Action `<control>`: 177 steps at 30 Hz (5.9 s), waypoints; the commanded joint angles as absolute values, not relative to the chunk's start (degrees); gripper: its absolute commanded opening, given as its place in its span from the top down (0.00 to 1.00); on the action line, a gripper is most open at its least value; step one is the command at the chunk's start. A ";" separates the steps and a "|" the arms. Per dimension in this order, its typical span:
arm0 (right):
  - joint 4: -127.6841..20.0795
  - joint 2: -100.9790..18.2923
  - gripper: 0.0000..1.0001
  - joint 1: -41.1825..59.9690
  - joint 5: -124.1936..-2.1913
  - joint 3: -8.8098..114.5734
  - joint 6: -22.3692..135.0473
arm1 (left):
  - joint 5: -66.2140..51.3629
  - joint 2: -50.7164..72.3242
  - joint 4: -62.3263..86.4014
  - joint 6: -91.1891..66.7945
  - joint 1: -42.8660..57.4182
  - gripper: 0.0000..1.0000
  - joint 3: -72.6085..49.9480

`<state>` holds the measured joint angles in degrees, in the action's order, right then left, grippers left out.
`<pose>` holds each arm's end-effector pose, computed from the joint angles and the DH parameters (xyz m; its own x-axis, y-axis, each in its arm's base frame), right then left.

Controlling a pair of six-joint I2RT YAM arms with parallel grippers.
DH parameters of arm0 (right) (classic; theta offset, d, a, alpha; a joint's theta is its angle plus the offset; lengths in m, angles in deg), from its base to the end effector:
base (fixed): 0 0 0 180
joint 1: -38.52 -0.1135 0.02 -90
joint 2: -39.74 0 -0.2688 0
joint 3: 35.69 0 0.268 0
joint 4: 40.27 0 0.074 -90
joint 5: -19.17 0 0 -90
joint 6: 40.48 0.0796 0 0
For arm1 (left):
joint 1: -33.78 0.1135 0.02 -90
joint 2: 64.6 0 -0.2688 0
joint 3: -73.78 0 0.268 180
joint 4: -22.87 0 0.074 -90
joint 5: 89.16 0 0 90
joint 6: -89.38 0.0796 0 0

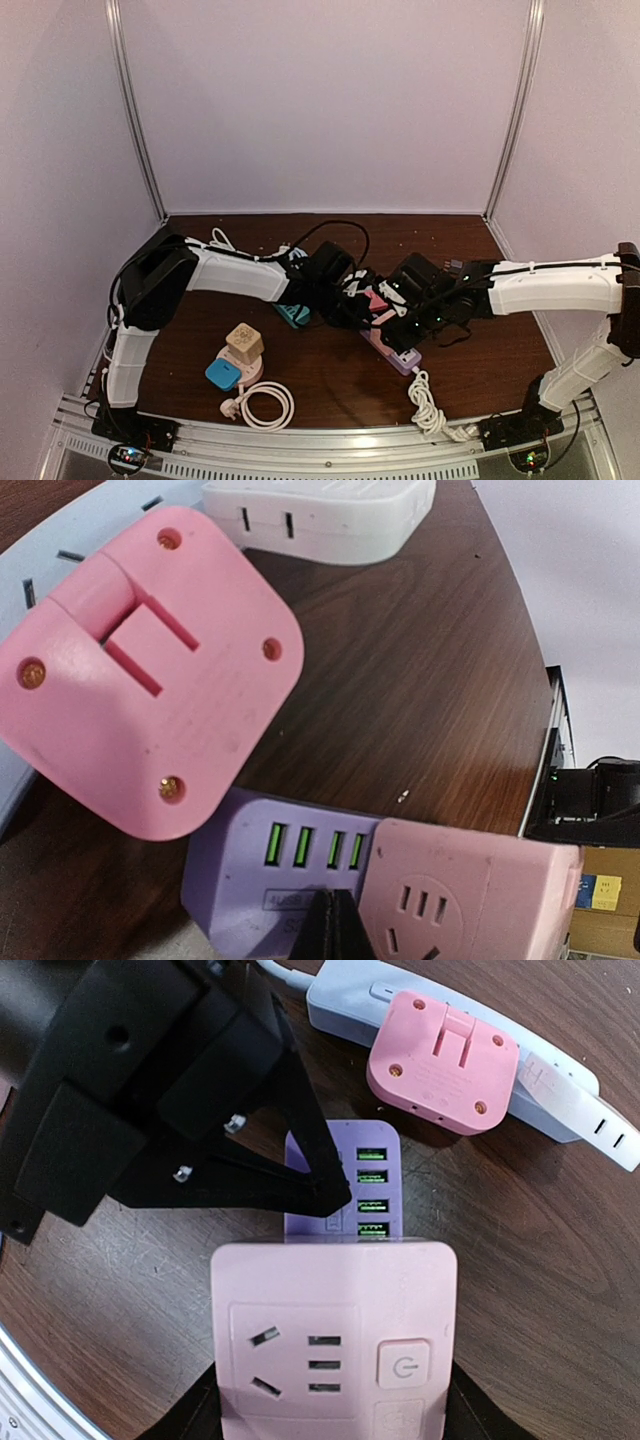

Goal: Pull the plug off the socket

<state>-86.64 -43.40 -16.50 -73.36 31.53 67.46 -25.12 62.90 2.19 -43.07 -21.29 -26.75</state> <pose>0.1846 0.2577 0.1709 -0.7314 -0.5085 -0.4544 -0.6112 0.7843 0.1060 0.2695 -0.4467 0.0976 -0.9237 0.2628 -0.2787 0.3829 0.6104 -0.6934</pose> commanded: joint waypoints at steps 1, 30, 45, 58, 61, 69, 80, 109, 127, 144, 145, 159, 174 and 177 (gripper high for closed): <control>-80.80 -38.58 0.64 -17.60 -78.91 35.19 66.05 | -19.09 68.18 -10.65 -41.74 -20.97 1.00 -22.56; -76.36 -33.93 0.64 -17.89 -81.10 27.64 69.26 | -18.25 66.89 -12.68 -40.62 -21.02 1.00 -24.42; -75.18 -33.83 0.67 -17.64 -80.24 28.27 71.06 | -22.87 57.53 -8.03 -44.60 -18.39 0.97 -25.85; -75.61 -32.36 0.66 -17.64 -79.95 32.62 74.14 | -26.38 46.65 11.82 -58.97 -16.25 0.59 -13.70; -74.64 -32.71 0.65 -17.60 -80.10 33.96 75.62 | -27.24 46.83 16.91 -62.60 -16.08 0.48 -12.29; -72.21 -32.91 0.65 -17.64 -77.74 33.95 77.68 | -27.29 46.78 29.78 -70.70 -15.29 0.46 -6.93; -69.93 -30.98 0.65 -17.64 -75.48 31.82 80.42 | -25.67 47.97 44.94 -79.29 -14.92 0.51 -1.09; -73.13 -30.39 0.66 -17.64 -76.16 33.49 81.01 | -22.05 49.46 32.81 -68.05 -15.40 1.00 -3.02; -79.79 -23.66 0.65 -17.64 -78.75 32.36 81.49 | -23.46 52.40 36.18 -70.28 -15.18 1.00 0.96; -83.69 -27.57 0.63 -11.68 -79.70 35.04 80.71 | -24.58 50.75 32.41 -68.24 -18.52 1.00 -0.28; -83.02 -27.66 0.63 -10.60 -78.96 34.67 80.60 | -24.72 50.69 32.54 -68.74 -18.76 1.00 0.27; -77.41 -26.87 0.63 2.76 -72.87 27.95 80.63 | -21.83 48.43 20.37 -62.07 -19.13 0.69 2.21; -72.49 -25.18 0.61 10.57 -71.05 22.34 81.67 | -16.99 47.24 6.47 -52.94 -19.13 0.41 -3.77; -71.12 -25.75 0.61 12.15 -69.22 21.54 81.61 | -15.90 46.73 2.75 -50.01 -19.09 0.35 -5.51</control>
